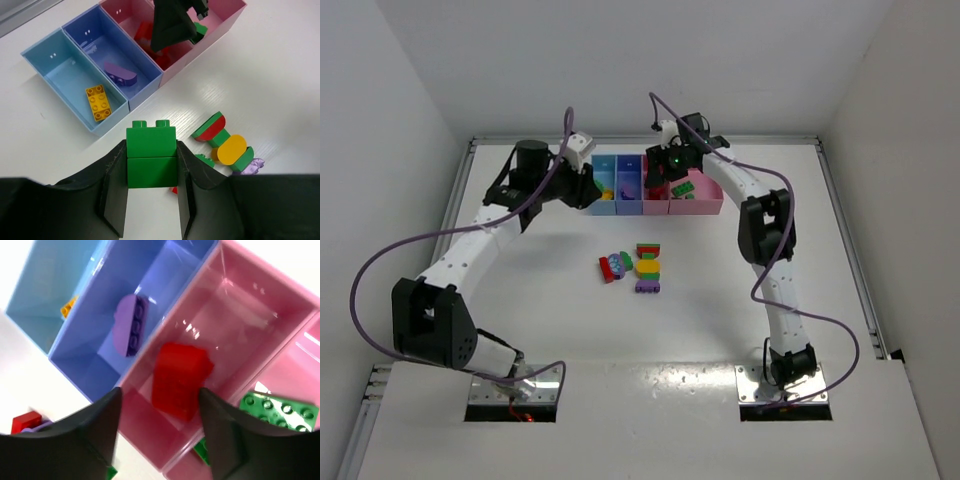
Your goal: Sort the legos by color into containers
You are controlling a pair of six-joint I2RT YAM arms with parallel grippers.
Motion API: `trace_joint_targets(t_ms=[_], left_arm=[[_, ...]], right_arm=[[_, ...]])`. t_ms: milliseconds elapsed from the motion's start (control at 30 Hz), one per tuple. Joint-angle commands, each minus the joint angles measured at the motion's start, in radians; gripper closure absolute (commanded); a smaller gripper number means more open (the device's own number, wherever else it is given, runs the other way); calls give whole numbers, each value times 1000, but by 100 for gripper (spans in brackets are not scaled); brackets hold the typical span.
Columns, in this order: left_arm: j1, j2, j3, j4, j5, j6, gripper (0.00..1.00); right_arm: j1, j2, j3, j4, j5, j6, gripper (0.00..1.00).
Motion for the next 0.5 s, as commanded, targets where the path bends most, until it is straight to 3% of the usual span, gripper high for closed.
trace_joint_targets(t_ms=[0, 167, 300, 367, 433, 467], left_arm=[[6, 23, 51, 6, 37, -4, 79], [6, 50, 61, 15, 100, 5, 79], [6, 50, 47, 56, 174, 25, 79], [6, 50, 36, 70, 201, 36, 79], [6, 50, 25, 92, 246, 47, 79], [6, 41, 25, 102, 258, 47, 79]], right_arm=[[8, -24, 43, 29, -4, -8, 36], [-2, -94, 14, 72, -154, 38, 29], [-62, -165, -32, 124, -432, 119, 29], [-114, -193, -81, 253, -668, 263, 29], [-140, -211, -200, 432, -809, 454, 29], [-140, -236, -253, 679, -900, 695, 29]])
